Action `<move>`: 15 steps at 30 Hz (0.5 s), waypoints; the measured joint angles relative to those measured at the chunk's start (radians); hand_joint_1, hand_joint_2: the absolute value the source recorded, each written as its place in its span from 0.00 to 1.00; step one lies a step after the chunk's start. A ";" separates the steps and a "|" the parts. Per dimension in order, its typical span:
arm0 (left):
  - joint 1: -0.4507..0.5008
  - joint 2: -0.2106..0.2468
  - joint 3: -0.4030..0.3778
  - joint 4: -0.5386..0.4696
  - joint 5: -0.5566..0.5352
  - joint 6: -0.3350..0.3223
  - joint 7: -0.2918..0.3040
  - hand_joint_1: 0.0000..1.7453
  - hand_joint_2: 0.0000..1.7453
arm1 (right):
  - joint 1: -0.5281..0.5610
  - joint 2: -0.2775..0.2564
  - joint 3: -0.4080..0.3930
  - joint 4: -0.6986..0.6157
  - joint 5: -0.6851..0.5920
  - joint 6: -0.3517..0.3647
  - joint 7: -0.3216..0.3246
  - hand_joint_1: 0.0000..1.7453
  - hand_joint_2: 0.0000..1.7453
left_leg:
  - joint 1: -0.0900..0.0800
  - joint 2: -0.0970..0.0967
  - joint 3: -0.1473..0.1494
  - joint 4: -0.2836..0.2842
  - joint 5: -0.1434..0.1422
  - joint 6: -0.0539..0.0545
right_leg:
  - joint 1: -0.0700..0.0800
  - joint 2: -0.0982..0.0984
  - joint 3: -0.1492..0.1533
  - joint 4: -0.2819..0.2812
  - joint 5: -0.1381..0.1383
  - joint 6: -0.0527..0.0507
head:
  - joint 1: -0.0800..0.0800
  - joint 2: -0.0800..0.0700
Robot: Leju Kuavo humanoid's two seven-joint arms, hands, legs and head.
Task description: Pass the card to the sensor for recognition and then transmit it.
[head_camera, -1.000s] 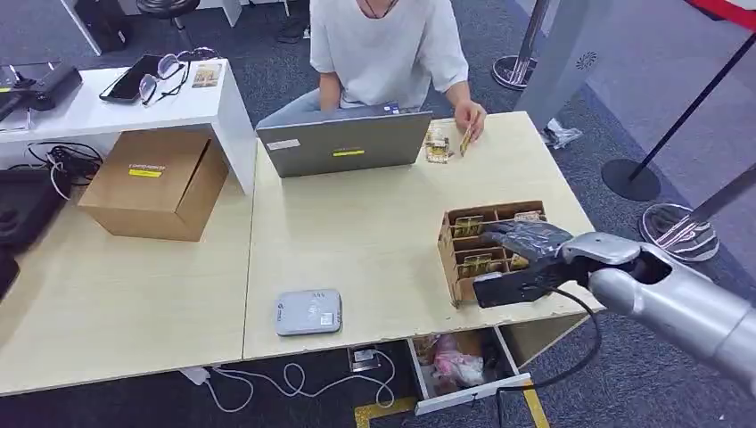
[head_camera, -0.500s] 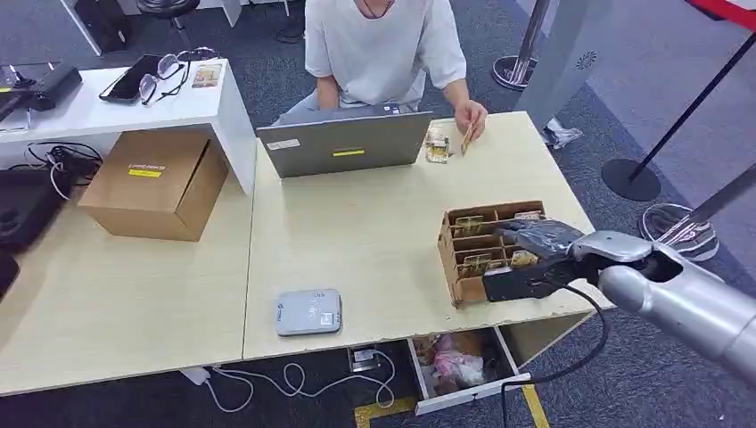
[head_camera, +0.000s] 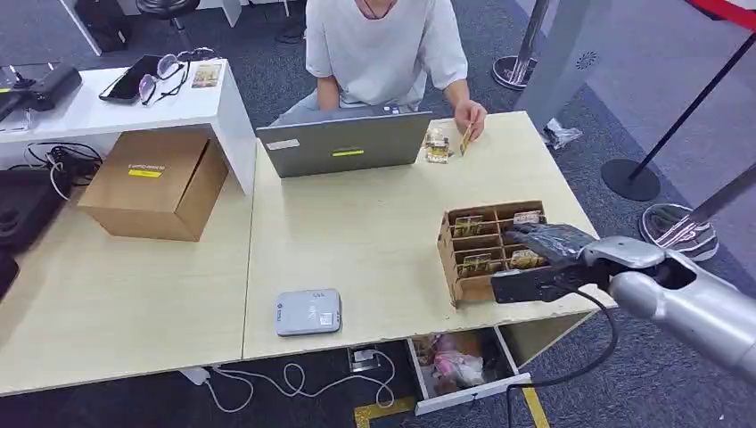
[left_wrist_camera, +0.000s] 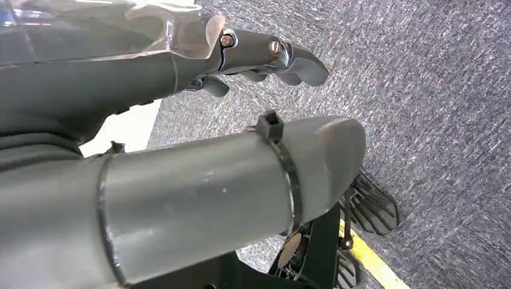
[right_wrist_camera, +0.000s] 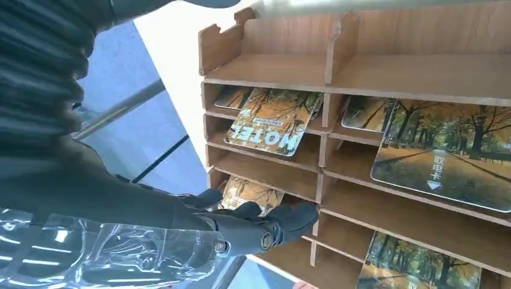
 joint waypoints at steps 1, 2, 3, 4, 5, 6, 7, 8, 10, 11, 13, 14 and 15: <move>0.000 0.000 0.000 0.000 0.000 0.000 0.000 0.00 0.00 | 0.005 0.000 -0.004 -0.003 0.002 0.000 0.002 0.31 1.00 | 0.000 0.000 0.000 0.000 0.000 0.000 | 0.000 0.000 0.000 0.000 0.000 0.000 | 0.000 0.000; 0.000 0.000 0.000 0.000 0.000 0.000 0.000 0.00 0.00 | 0.009 0.000 -0.005 -0.004 0.003 0.000 0.003 0.32 1.00 | 0.000 0.000 0.000 0.000 0.000 0.000 | 0.000 0.000 0.000 0.000 0.000 0.000 | 0.000 0.000; 0.000 0.000 0.000 0.000 0.000 0.000 0.000 0.00 0.00 | 0.013 0.000 -0.007 -0.005 0.003 -0.001 0.003 0.22 1.00 | 0.000 0.000 0.000 0.000 0.000 0.000 | 0.000 0.000 0.000 0.000 0.000 0.000 | 0.000 0.000; 0.000 0.000 0.000 0.000 0.000 0.000 0.000 0.00 0.00 | 0.016 0.000 -0.009 -0.007 0.003 -0.001 0.005 0.09 1.00 | 0.000 0.000 0.000 0.000 0.000 0.000 | 0.000 0.000 0.000 0.000 0.000 0.000 | 0.000 0.000; 0.000 0.000 0.000 0.000 0.000 0.000 0.000 0.00 0.00 | 0.019 0.000 -0.012 -0.008 0.005 -0.001 0.005 0.08 1.00 | 0.000 0.000 0.000 0.000 0.000 0.000 | 0.000 0.000 0.000 0.000 0.000 0.000 | 0.000 0.000; 0.000 0.000 0.000 0.000 0.000 0.000 0.000 0.00 0.00 | 0.022 0.000 -0.016 -0.009 0.009 -0.001 0.005 0.08 1.00 | 0.000 0.000 0.000 0.000 0.000 0.000 | 0.000 0.000 0.000 0.000 0.000 0.000 | 0.000 0.000; 0.000 0.000 0.000 0.000 0.000 0.000 0.000 0.00 0.00 | 0.024 0.000 -0.019 -0.009 0.010 0.000 0.005 0.08 1.00 | 0.000 0.000 0.000 0.000 0.000 0.000 | 0.000 0.000 0.000 0.000 0.000 0.000 | 0.000 0.000; 0.000 0.000 0.000 0.000 0.000 0.000 0.000 0.00 0.00 | 0.025 0.000 -0.021 -0.010 0.013 0.000 0.005 0.09 1.00 | 0.000 0.000 0.000 0.000 0.000 0.000 | 0.000 0.000 0.000 0.000 0.000 0.000 | 0.000 0.000; 0.001 0.001 0.000 0.000 0.000 0.000 0.000 0.00 0.00 | 0.027 0.000 -0.024 -0.011 0.018 0.003 0.007 0.20 1.00 | 0.000 0.000 0.000 0.000 0.000 0.000 | 0.000 0.000 0.000 0.000 0.000 0.000 | 0.000 0.000; 0.001 0.001 0.000 0.000 0.000 0.000 0.000 0.00 0.00 | 0.027 0.000 -0.024 -0.011 0.020 0.007 0.007 0.20 1.00 | 0.000 0.000 0.000 0.000 0.000 0.000 | 0.000 0.000 0.000 0.000 0.000 0.000 | 0.000 0.000; 0.001 0.001 0.000 0.000 0.000 0.000 0.000 0.00 0.00 | 0.027 0.001 -0.025 -0.011 0.027 0.010 0.005 0.20 1.00 | 0.000 0.000 0.000 0.000 0.000 0.000 | 0.000 0.000 0.000 0.000 0.000 0.000 | 0.000 0.000; 0.001 0.001 0.000 0.000 0.000 0.000 0.000 0.00 0.00 | 0.027 0.001 -0.025 -0.011 0.029 0.010 0.004 0.21 1.00 | 0.000 0.000 0.000 0.000 0.000 0.000 | 0.000 0.000 0.000 0.000 0.000 0.000 | 0.000 0.000; 0.001 0.001 0.000 0.000 0.000 0.000 0.000 0.00 0.00 | 0.027 0.002 -0.025 -0.011 0.030 0.011 0.004 0.18 1.00 | 0.000 0.000 0.000 0.000 0.000 0.000 | 0.000 0.000 0.000 0.000 0.000 0.000 | 0.000 0.000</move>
